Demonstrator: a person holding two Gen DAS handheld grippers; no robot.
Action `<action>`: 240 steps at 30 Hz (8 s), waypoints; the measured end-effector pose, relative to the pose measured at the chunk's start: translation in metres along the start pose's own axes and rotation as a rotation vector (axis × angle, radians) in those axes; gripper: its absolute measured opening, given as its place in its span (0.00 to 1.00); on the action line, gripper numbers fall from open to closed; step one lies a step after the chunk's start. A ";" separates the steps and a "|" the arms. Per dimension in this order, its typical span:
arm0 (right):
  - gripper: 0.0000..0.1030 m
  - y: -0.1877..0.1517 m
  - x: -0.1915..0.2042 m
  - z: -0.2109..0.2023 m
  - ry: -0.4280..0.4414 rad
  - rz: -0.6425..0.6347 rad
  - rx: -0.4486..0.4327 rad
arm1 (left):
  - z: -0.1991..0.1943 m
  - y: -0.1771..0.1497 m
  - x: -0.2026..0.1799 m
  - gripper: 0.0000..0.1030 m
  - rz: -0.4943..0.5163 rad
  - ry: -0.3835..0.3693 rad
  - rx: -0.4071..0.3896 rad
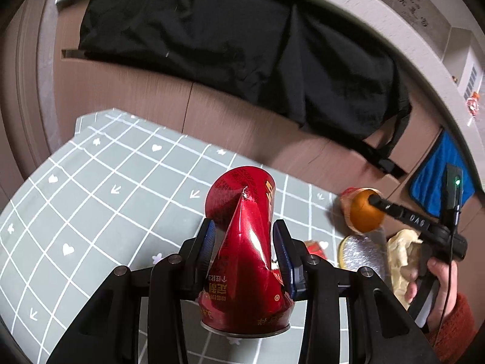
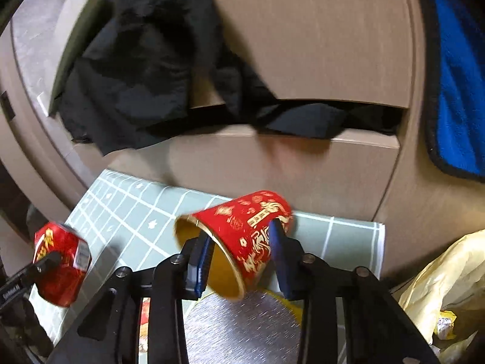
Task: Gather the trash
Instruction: 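Grasp the red patterned paper cup with the right tool while the left tool holds the can, then carry the red can and paper cup over the trash bin with both tools, then open both tools to drop the can and cup into the bin, then move both open tools back over the table toward the wrappers and sponge, then grasp the red snack wrappers with the left tool while the right tool grasps the sponge pad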
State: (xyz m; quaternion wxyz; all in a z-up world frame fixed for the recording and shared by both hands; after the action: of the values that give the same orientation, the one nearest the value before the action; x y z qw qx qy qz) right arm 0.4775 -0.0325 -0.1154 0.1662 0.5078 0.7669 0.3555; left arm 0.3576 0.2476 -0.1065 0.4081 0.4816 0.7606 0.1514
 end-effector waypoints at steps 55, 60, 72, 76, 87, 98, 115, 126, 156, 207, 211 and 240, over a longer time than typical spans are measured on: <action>0.03 0.027 0.039 0.002 -0.116 -0.166 -0.086 | -0.007 0.007 0.000 0.39 0.024 -0.001 -0.050; 0.03 0.036 0.054 -0.043 -0.081 -0.170 -0.160 | -0.044 0.028 -0.039 0.39 0.099 -0.009 -0.163; 0.03 0.029 0.025 -0.179 -0.109 -0.166 -0.309 | -0.105 0.015 -0.162 0.39 0.259 -0.084 -0.299; 0.03 0.017 -0.005 -0.217 -0.156 -0.158 -0.328 | -0.106 -0.001 -0.199 0.39 0.292 -0.128 -0.294; 0.04 -0.029 -0.094 -0.281 -0.257 -0.040 -0.362 | -0.090 -0.061 -0.317 0.39 0.427 -0.245 -0.221; 0.05 -0.071 -0.161 -0.301 -0.306 0.079 -0.334 | -0.047 -0.108 -0.375 0.39 0.448 -0.342 -0.081; 0.06 -0.086 -0.202 -0.265 -0.308 0.135 -0.252 | 0.028 -0.126 -0.393 0.39 0.423 -0.353 0.074; 0.37 -0.108 -0.221 -0.216 -0.304 0.165 -0.053 | 0.081 -0.125 -0.389 0.63 0.341 -0.431 0.278; 0.49 -0.072 -0.054 -0.190 -0.095 0.054 -0.182 | -0.050 -0.044 -0.182 0.63 0.358 -0.051 -0.134; 0.06 -0.058 0.056 -0.076 -0.093 -0.183 -0.042 | -0.034 -0.042 -0.018 0.63 0.071 -0.001 0.038; 0.06 -0.059 0.062 -0.084 -0.100 -0.212 -0.056 | -0.022 -0.049 -0.030 0.63 0.056 -0.079 0.094; 0.45 -0.095 0.003 -0.079 0.016 -0.031 -0.022 | 0.085 -0.049 -0.045 0.19 0.094 0.126 0.178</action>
State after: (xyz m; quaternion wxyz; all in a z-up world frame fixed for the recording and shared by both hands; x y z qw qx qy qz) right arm 0.3643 -0.0815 -0.1281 0.1711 0.4912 0.7721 0.3651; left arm 0.4024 0.1712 -0.1682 0.3076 0.5406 0.7717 0.1325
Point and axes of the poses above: each gripper's, at about its wrist camera, not at the fingertips, and z roughly the way its jaws point, x to its left, y to its top, the point moved 5 cm from there along z, roughly the way its jaws point, and after that the axes turned 10 degrees about -z, right-handed, at the moved point
